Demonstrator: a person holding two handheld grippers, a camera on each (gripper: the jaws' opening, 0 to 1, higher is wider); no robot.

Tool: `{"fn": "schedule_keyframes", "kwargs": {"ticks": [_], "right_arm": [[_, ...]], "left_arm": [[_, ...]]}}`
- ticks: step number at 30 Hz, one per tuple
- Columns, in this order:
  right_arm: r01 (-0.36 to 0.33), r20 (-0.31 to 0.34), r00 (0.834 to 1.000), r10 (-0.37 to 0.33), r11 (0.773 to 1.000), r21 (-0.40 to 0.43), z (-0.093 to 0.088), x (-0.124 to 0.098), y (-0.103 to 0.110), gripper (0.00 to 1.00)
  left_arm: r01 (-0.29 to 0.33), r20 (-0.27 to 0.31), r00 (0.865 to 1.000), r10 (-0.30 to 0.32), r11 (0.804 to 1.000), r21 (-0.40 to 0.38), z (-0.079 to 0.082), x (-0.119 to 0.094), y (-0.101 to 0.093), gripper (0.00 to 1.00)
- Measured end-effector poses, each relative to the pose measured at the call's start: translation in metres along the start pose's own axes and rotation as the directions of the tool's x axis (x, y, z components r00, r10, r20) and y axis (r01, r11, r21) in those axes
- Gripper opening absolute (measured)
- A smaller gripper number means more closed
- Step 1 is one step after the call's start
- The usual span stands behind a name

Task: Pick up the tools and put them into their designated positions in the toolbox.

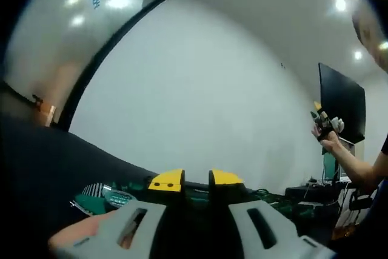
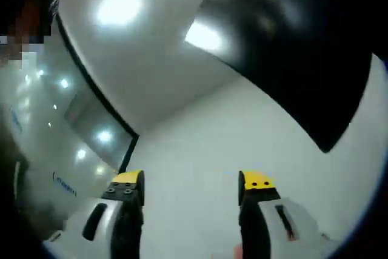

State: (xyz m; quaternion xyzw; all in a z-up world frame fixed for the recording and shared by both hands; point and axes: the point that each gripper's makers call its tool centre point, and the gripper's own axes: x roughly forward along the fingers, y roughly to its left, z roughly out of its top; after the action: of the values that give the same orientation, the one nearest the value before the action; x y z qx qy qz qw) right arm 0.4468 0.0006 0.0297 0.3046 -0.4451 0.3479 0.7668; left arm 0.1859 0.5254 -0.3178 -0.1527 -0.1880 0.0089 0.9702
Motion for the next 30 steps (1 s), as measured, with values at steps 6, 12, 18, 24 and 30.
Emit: {"fn": "schedule_keyframes", "kwargs": {"ticks": [6, 12, 18, 24, 30], "right_arm": [[-0.088, -0.182, 0.982, 0.057, 0.982, -0.170, -0.029, -0.041, 0.002, 0.85], [0.024, -0.369, 0.919, -0.142, 0.952, -0.305, -0.083, -0.145, -0.035, 0.70], [0.005, -0.532, 0.781, -0.326, 0.855, -0.518, -0.126, -0.249, -0.063, 0.63], [0.043, -0.526, 0.772, -0.357, 0.855, -0.517, -0.136, -0.262, -0.074, 0.53], [-0.021, -0.620, 0.727, -0.294, 0.894, -0.448, -0.159, -0.270, -0.064, 0.53]], "left_arm": [[-0.031, 0.079, 0.996, 0.037, 0.997, -0.073, 0.016, -0.006, 0.012, 0.14], [-0.109, 0.070, 0.991, 0.111, 0.994, -0.031, 0.016, -0.004, 0.027, 0.18], [-0.333, -0.122, 0.910, 0.395, 0.875, 0.351, -0.010, 0.012, 0.078, 0.35], [-0.355, -0.287, 0.827, 0.483, 0.845, 0.399, -0.044, 0.009, 0.118, 0.48], [-0.262, -0.386, 0.808, 0.444, 0.859, 0.440, -0.065, 0.014, 0.111, 0.46]]}}
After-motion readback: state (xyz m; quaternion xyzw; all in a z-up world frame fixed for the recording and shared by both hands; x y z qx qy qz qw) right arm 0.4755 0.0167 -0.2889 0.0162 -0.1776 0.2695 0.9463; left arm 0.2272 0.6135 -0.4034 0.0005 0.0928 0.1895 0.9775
